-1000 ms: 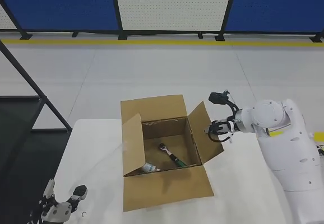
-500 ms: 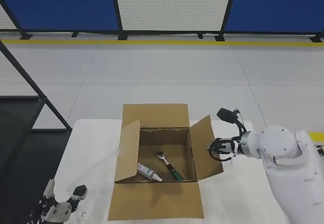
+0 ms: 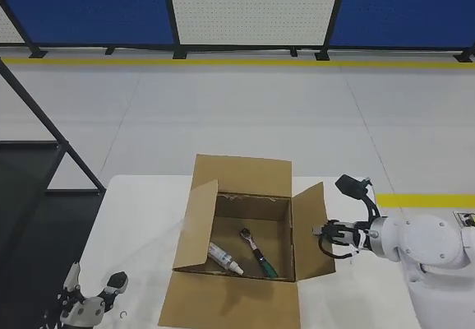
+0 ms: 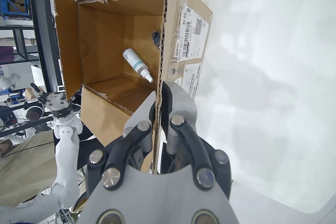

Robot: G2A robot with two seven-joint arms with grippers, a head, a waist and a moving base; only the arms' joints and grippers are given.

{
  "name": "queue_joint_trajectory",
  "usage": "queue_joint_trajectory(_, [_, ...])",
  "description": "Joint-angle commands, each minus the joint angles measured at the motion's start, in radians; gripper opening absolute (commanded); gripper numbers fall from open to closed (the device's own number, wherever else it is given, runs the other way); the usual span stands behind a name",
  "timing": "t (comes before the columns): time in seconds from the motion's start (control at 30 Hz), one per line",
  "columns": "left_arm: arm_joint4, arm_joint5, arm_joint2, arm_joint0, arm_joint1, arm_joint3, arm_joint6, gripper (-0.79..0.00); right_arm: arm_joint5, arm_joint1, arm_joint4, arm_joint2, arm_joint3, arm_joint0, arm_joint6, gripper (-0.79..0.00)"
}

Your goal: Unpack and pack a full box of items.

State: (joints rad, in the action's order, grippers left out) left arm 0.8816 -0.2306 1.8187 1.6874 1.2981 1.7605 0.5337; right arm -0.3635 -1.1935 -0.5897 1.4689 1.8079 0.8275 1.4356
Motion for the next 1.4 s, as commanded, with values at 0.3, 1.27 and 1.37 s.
queue_joint_trajectory(0.3, [0.000,0.000,0.000,0.000,0.000,0.000,0.000,0.000,0.116,0.008,0.178,0.070,0.029,0.044,-0.162,0.000])
queue_joint_trajectory(1.27, [-0.003,-0.033,-0.018,0.005,0.008,0.082,-0.062,0.000,0.284,0.031,0.636,0.168,-0.169,0.079,-0.164,0.000])
queue_joint_trajectory(1.37, [-0.003,-0.033,-0.018,0.005,0.008,0.082,-0.062,0.000,0.284,0.031,0.636,0.168,-0.169,0.079,-0.164,0.000])
